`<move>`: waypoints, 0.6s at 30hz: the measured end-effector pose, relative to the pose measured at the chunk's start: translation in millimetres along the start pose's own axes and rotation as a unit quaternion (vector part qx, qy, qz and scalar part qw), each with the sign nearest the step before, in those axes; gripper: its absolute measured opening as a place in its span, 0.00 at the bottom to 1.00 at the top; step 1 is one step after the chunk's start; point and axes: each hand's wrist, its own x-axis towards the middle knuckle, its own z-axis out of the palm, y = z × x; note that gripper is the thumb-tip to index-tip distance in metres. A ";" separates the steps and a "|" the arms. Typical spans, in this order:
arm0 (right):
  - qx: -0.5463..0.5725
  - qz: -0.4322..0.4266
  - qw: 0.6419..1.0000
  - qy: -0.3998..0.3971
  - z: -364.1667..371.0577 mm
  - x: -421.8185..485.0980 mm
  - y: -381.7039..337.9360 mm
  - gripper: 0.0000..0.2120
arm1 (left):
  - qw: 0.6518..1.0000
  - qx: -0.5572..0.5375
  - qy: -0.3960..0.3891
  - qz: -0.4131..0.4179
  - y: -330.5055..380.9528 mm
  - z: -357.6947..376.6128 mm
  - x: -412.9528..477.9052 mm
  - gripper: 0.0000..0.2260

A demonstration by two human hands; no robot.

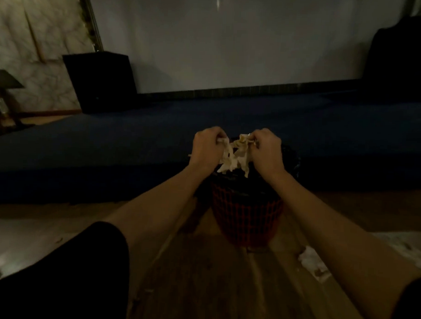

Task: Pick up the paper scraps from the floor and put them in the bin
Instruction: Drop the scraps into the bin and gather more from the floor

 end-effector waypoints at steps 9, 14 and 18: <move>-0.110 0.122 0.970 -0.178 8.1 -17.4 60.4 0.08 | 0.987 0.057 -0.153 -0.002 -14.6 56.8 11.9 0.16; -0.066 0.095 0.977 -0.178 4.6 -28.2 57.3 0.11 | 0.986 0.057 -0.157 -0.010 -28.6 56.5 -15.0 0.16; -0.026 0.015 0.997 -0.065 2.9 -62.7 25.5 0.08 | 0.996 0.042 -0.079 0.019 -30.5 32.9 -54.7 0.13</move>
